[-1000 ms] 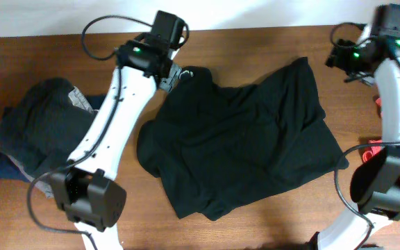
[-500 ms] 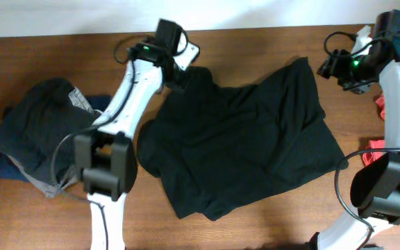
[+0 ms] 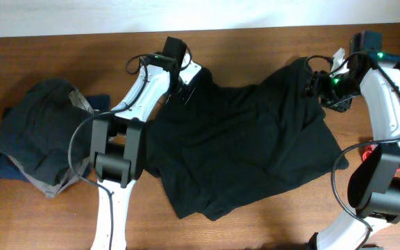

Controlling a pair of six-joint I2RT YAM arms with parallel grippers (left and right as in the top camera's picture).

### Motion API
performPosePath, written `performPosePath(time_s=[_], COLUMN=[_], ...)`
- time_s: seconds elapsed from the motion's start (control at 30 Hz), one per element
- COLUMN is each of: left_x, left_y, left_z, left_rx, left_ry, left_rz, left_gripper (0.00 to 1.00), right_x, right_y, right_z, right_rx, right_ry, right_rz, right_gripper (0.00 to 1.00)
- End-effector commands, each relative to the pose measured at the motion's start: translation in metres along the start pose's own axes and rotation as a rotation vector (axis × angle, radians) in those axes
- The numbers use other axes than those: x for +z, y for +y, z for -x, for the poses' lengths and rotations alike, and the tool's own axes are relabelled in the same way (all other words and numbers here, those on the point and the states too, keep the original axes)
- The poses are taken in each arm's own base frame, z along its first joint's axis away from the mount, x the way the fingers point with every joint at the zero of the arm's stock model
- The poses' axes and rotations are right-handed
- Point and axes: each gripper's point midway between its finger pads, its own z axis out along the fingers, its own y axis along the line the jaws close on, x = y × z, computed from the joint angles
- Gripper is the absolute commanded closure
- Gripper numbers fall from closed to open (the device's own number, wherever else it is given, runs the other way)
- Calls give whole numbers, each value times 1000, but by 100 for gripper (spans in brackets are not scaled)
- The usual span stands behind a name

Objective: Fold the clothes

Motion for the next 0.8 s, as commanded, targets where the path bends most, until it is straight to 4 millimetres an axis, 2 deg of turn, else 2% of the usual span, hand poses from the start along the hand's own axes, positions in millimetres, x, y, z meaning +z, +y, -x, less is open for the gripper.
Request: performPosePath(time_s=[0.0, 0.07, 0.17, 0.2, 0.27, 0.33, 0.47, 0.6, 0.77], left_x=[38, 42, 35, 32, 26, 20, 10, 3, -15], left_y=[21, 33, 70, 80, 97, 115, 138, 143, 150], left_z=[-26, -29, -24, -21, -15, -13, -10, -2, 21], left_rx=[-8, -33, -154, -186, -233, -274, -310, -316, -309], left_ry=[90, 97, 57, 38, -6, -39, -83, -114, -187], left_rz=[41, 79, 210, 238, 254, 270, 281, 268, 290], left_gripper=[100, 100, 100, 100, 100, 100, 100, 99, 90], right_x=[16, 26, 47, 56, 71, 84, 104, 114, 114], right_y=[-4, -5, -8, -10, -15, -19, -24, -32, -72], right_z=[-13, -19, -23, -22, -20, -17, -13, -17, -17], right_rx=[2, -1, -16, -10, 16, 38, 26, 20, 77], right_ry=[43, 52, 40, 23, -17, -63, -143, -171, -211], right_rz=[4, 3, 7, 7, 2, 14, 32, 17, -195], right_gripper=[30, 34, 50, 57, 83, 95, 96, 96, 96])
